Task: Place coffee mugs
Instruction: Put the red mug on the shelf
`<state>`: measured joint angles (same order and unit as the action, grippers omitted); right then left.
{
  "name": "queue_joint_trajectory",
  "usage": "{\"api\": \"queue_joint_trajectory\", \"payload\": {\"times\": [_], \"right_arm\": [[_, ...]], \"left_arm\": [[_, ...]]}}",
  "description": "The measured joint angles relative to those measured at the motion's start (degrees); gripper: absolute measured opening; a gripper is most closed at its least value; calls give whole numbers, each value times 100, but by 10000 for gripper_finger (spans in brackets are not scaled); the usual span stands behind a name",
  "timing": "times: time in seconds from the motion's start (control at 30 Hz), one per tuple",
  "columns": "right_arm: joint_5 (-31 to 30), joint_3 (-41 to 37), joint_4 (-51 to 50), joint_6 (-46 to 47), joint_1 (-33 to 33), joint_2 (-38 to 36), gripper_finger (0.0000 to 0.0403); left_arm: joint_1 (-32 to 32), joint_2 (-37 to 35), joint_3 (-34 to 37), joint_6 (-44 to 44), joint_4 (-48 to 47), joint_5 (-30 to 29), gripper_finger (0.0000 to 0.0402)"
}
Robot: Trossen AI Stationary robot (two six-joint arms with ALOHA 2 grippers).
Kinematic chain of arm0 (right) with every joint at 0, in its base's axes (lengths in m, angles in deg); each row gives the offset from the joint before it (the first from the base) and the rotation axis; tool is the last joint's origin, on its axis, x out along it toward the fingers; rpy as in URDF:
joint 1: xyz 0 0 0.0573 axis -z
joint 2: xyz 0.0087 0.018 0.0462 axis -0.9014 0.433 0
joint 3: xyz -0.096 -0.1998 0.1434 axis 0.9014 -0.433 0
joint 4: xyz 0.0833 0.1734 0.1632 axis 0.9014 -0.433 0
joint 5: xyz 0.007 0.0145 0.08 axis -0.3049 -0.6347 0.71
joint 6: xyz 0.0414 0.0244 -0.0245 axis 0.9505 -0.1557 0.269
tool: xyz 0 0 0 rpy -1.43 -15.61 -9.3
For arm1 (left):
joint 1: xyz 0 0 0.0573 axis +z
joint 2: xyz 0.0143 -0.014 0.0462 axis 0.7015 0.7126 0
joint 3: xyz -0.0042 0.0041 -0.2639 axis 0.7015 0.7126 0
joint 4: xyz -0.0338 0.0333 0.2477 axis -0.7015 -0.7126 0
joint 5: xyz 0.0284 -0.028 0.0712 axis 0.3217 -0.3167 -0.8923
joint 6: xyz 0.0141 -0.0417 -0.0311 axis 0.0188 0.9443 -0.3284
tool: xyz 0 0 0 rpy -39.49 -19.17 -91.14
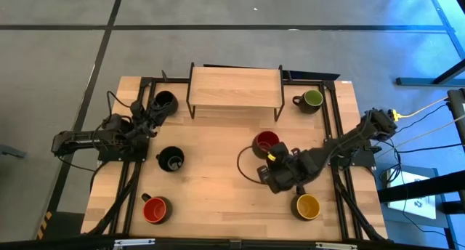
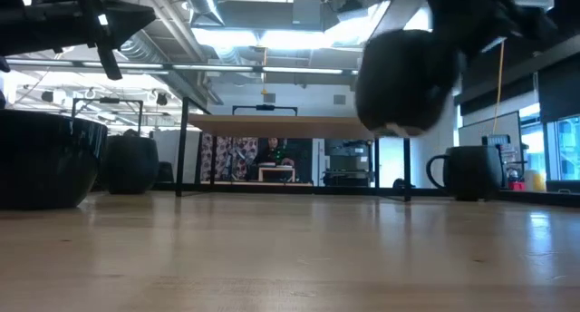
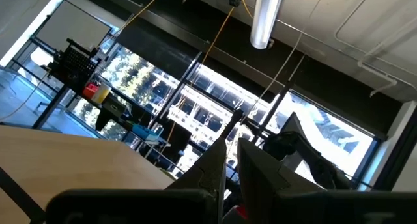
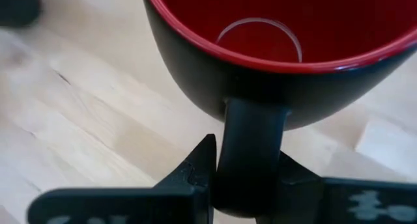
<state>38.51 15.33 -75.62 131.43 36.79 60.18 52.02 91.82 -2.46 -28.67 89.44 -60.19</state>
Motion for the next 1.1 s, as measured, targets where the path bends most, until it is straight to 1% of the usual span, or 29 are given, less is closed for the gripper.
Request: {"api": "queue_joint_trajectory", "payload": {"times": [0.13, 0.3, 0.47, 0.7, 0.87, 1.03, 1.1], "right_arm": [[-187, 458, -269, -355, 392, 0, 47], [-193, 976, -419, -926, 1019, 0, 47], [-200, 1312, -409, -1474, 1686, 0, 47], [-168, 1634, -385, -2338, 2540, 0, 47], [73, 1813, -416, -2972, 3285, 0, 47], [82, 1813, -415, -3145, 3905, 0, 47], [218, 1813, -381, -3270, 4139, 0, 47]], "left_arm": [[1, 0, 0, 134, -2, 0, 32], [0, 0, 0, 146, -2, 2, 32], [1, 1, 0, 144, -9, 258, 32], [0, 0, 0, 144, -13, 402, 32], [0, 2, 0, 142, -15, 393, 32], [0, 1, 0, 81, -13, 391, 32], [0, 0, 0, 83, -13, 391, 32]]}}
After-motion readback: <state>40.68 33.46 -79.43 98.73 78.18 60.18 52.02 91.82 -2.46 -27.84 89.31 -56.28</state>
